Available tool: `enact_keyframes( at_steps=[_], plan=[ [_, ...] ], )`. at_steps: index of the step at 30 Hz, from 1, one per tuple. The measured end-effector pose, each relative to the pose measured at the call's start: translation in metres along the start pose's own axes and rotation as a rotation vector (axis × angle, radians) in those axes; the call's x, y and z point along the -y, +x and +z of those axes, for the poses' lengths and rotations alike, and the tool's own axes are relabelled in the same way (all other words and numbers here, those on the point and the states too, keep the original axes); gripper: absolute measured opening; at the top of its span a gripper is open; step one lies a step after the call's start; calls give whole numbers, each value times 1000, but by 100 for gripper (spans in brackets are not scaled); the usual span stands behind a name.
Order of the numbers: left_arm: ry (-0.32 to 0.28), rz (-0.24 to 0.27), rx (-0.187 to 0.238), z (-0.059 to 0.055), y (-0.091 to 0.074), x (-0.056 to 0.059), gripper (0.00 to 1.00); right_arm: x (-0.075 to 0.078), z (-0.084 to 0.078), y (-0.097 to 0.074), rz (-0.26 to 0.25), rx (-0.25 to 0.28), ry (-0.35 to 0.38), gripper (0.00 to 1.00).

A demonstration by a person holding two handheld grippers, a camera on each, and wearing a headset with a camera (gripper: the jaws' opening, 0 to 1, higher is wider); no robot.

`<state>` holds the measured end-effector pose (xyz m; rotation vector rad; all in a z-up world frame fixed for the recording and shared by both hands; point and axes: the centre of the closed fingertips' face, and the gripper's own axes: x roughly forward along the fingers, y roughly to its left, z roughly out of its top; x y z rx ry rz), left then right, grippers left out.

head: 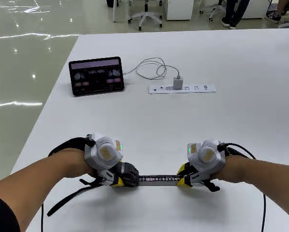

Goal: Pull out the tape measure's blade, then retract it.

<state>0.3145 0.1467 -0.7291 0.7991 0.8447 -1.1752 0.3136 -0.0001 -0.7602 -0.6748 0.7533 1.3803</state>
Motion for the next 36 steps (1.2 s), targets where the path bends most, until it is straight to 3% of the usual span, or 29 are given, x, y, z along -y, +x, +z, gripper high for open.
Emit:
enact_keyframes(
  at_steps=[36],
  plan=[
    [12,-2,-1,0,0,0,31,4,-29,-22,-9,-24,17,10]
  ],
)
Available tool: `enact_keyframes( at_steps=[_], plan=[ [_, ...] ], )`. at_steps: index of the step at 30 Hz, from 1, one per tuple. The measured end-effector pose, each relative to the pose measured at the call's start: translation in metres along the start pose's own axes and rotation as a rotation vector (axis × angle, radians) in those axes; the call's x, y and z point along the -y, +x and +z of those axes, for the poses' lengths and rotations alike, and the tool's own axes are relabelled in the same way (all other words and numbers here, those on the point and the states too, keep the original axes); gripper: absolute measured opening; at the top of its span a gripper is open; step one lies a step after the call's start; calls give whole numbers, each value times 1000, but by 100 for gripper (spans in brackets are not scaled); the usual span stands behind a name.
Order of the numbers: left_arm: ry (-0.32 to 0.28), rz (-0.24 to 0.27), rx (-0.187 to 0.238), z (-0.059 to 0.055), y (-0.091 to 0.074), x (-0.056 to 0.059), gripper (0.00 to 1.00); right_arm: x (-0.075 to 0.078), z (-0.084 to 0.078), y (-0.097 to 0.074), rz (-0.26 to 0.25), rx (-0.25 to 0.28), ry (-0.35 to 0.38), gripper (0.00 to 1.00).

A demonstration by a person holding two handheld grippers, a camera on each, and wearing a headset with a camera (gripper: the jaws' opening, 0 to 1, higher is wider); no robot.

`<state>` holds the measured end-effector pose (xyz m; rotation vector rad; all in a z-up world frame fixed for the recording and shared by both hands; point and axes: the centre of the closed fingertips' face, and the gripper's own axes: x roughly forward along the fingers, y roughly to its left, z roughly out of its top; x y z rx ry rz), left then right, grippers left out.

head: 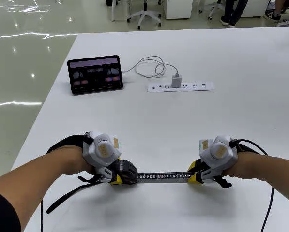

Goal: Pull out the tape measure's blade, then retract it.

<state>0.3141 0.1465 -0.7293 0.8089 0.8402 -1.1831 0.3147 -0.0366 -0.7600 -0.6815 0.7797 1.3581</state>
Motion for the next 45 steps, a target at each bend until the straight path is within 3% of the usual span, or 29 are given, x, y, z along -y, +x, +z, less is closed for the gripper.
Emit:
enact_keyframes(
  at_steps=[45],
  plan=[
    [-1,14,7,0,0,0,31,2,-35,-26,-12,-23,40,10]
  ],
)
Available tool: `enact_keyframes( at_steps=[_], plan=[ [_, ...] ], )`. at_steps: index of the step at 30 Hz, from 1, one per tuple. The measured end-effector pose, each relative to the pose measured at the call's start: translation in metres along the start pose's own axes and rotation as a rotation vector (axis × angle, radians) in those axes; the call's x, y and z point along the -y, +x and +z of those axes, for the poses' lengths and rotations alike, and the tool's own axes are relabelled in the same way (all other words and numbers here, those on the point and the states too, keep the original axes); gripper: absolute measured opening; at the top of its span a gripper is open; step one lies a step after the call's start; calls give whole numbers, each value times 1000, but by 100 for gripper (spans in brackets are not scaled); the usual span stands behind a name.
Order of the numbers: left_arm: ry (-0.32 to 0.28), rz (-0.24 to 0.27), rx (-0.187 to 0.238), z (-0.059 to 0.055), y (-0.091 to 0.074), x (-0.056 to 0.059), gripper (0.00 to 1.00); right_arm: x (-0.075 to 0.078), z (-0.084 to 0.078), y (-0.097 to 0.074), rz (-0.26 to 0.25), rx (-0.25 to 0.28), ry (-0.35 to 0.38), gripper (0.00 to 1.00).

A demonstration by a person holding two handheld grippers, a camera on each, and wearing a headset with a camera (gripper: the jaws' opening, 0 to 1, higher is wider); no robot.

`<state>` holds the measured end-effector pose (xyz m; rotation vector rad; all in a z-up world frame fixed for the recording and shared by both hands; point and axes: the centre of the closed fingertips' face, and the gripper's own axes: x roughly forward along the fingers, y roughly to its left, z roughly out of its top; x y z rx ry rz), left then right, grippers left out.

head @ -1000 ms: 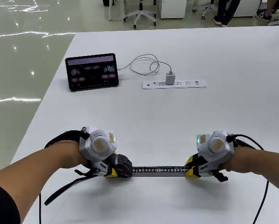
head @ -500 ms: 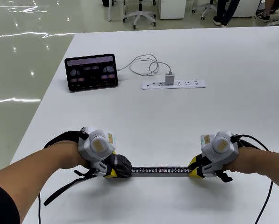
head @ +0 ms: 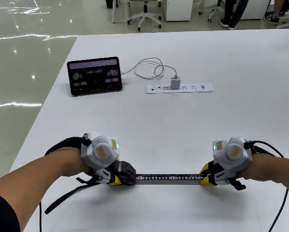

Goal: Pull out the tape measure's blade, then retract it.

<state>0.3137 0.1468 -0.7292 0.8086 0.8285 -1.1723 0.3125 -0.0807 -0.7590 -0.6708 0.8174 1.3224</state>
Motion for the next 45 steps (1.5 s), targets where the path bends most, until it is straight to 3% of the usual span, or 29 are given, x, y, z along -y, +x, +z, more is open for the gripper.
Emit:
enact_keyframes(
  at_steps=[20,45],
  plan=[
    [-7,0,-1,0,0,0,31,5,-18,-13,-5,-21,18,10],
    [-4,1,1,0,0,0,31,5,-18,-13,-8,-19,33,11]
  ],
)
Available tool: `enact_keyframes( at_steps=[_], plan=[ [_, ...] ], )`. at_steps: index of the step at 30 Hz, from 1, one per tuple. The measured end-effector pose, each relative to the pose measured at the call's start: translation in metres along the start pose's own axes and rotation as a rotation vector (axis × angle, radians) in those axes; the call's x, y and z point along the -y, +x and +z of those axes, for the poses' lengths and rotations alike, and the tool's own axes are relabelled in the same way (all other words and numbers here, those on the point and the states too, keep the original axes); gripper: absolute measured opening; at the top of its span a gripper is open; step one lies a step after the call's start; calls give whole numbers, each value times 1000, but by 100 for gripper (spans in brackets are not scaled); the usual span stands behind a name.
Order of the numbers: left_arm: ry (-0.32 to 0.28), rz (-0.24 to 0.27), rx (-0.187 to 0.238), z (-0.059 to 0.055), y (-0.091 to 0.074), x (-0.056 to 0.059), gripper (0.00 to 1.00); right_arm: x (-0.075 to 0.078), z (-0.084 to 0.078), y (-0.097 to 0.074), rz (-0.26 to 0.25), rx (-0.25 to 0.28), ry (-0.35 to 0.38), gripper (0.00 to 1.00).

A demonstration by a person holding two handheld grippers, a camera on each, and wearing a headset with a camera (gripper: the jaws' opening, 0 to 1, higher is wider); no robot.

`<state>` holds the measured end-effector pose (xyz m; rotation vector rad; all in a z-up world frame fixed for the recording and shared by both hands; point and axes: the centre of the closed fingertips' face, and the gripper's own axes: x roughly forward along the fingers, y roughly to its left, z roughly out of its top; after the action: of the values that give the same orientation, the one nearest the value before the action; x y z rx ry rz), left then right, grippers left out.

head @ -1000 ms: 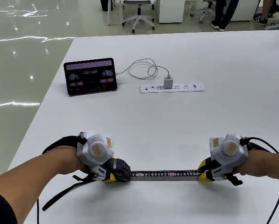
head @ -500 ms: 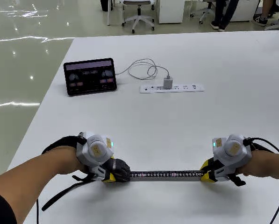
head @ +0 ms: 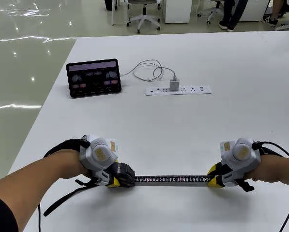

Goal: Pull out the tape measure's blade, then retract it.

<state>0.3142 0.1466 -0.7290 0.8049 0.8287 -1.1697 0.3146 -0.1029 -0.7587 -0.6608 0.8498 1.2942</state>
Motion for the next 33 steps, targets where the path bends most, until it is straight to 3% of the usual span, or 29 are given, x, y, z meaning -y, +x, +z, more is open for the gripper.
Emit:
enact_keyframes(
  at_steps=[13,21,27,33],
  plan=[
    [19,2,-12,3,2,0,33,1,1,1,13,-30,26,12],
    [14,-15,-31,3,1,-1,34,-1,2,2,10,-66,-10,13],
    [-60,14,1,6,-4,-10,45,-1,6,1,0,-58,-14,21],
    [-85,21,12,9,-10,-11,59,3,4,-2,-18,-65,13,31]
  ],
)
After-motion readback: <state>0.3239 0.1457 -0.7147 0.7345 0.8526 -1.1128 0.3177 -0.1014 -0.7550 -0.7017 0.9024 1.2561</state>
